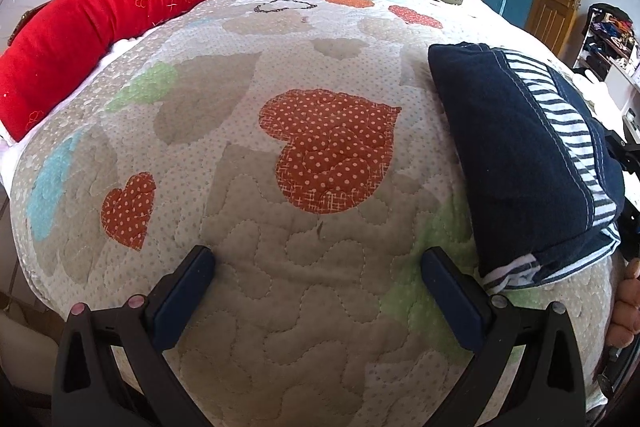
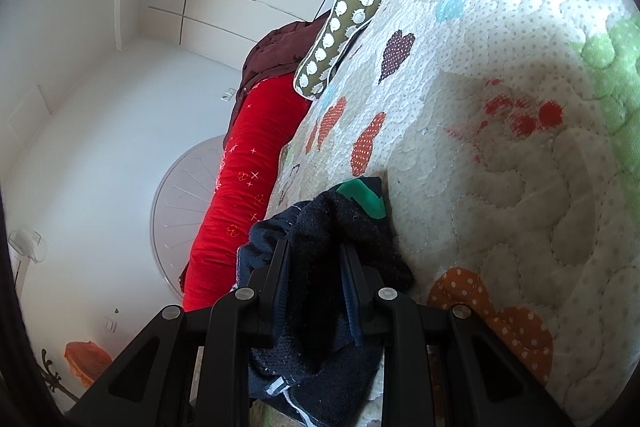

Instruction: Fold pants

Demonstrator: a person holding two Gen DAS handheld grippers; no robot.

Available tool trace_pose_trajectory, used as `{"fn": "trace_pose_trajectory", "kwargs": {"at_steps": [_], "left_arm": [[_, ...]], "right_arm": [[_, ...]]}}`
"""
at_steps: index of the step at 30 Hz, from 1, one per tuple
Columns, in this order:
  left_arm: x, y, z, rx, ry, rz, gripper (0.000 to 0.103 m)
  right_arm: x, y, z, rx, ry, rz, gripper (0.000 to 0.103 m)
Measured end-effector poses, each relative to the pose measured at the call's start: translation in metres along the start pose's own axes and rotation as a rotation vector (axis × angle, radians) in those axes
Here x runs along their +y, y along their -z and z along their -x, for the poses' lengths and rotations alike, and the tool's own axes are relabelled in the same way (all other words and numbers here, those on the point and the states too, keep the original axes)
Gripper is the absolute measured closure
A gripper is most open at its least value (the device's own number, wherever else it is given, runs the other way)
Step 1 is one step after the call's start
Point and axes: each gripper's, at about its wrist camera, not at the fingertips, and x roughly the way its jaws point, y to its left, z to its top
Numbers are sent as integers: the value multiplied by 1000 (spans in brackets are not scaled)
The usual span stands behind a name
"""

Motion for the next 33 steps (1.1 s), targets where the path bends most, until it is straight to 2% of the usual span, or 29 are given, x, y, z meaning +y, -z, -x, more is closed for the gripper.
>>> {"fn": "trace_pose_trajectory", "kwargs": {"at_steps": [8,13,15,18,20,22,23,24,26,28,30,33], "left_arm": [[-2,0,1,-14,-16,-15,0],[5,-4,7,36,36,-5,2],[15,-6,19,32,101,37,9],[25,-12,37,0,182,71,10],[31,-20,51,-51,208,66,10],[31,-30,52,-61,237,47,10],[29,-37,49,-57,270,34,10],[26,-43,45,-44,298,28,10],[16,-56,28,6,393,17,10],[2,-66,7,62,475,3,10],[-18,-76,-19,122,545,-33,10],[-35,-81,-36,154,559,-29,11]], "right_arm": [[-1,2,4,-5,-15,2,78],[0,2,5,-4,-16,1,78],[0,3,4,-4,-18,1,78],[0,3,5,6,-21,-3,77],[-1,-1,3,57,-30,-33,77],[-2,-8,6,136,-27,-87,77],[2,-10,15,127,-9,-87,75],[8,-10,22,103,15,-56,70],[23,-9,36,60,115,48,42],[30,-5,36,65,177,99,41],[30,-4,23,110,179,104,41],[36,-2,-1,133,222,140,41]]}}
